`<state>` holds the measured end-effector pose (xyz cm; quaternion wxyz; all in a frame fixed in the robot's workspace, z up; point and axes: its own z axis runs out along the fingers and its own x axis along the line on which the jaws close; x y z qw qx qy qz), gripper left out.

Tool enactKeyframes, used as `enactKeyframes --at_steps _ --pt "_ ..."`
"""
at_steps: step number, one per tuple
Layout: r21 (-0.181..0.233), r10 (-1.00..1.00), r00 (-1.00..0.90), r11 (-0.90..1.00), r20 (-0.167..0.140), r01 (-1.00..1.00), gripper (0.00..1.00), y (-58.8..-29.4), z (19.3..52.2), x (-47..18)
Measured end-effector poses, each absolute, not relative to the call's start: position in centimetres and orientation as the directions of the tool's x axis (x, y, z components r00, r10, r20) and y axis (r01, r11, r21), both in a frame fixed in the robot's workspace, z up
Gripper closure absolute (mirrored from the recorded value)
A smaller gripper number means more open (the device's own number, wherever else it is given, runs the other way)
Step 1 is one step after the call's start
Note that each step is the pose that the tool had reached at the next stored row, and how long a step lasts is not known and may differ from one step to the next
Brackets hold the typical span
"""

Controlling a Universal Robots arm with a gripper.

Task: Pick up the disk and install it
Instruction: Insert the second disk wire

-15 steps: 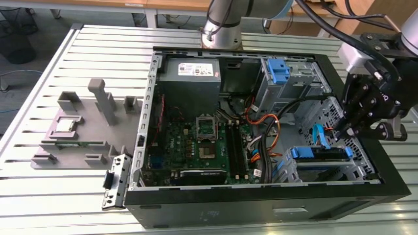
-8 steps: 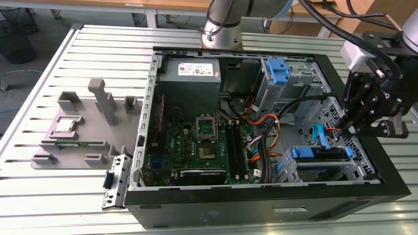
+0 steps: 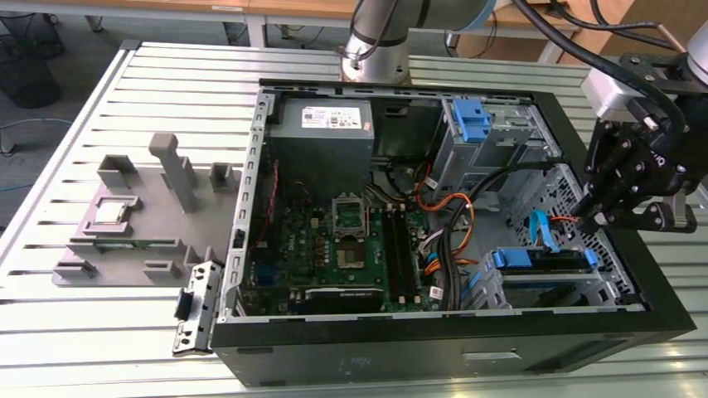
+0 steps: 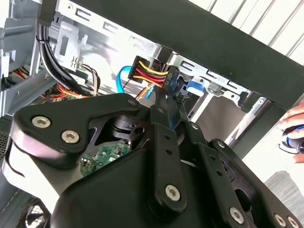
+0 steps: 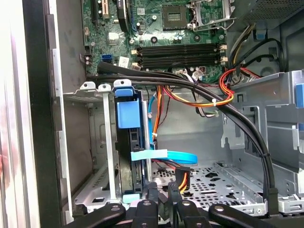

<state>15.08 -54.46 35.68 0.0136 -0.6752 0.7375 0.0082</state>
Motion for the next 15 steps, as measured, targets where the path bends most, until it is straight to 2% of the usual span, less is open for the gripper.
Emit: enactKeyframes --at_steps 4,5,6,8,10,11,15 --pt "-0.006 -0.996 -0.088 0.088 -0.031 -0.996 0.75 -54.46 35.68 15.09" --pt "-0.006 -0.996 -0.088 0.088 -0.031 -0.996 0.7 -54.45 35.68 15.1" --pt "-0.006 -0.996 -0.088 0.088 -0.031 -0.996 0.7 -54.46 35.68 15.1" --pt "-0.006 -0.996 -0.088 0.088 -0.031 -0.996 0.58 -54.46 35.68 15.11" --pt "-0.006 -0.996 -0.088 0.088 -0.031 -0.996 0.58 -54.46 35.68 15.11" --pt "-0.006 -0.996 -0.088 0.088 -0.031 -0.996 0.51 -54.45 35.66 15.2" --pt "-0.006 -0.996 -0.088 0.088 -0.031 -0.996 0.51 -54.29 35.54 15.86"
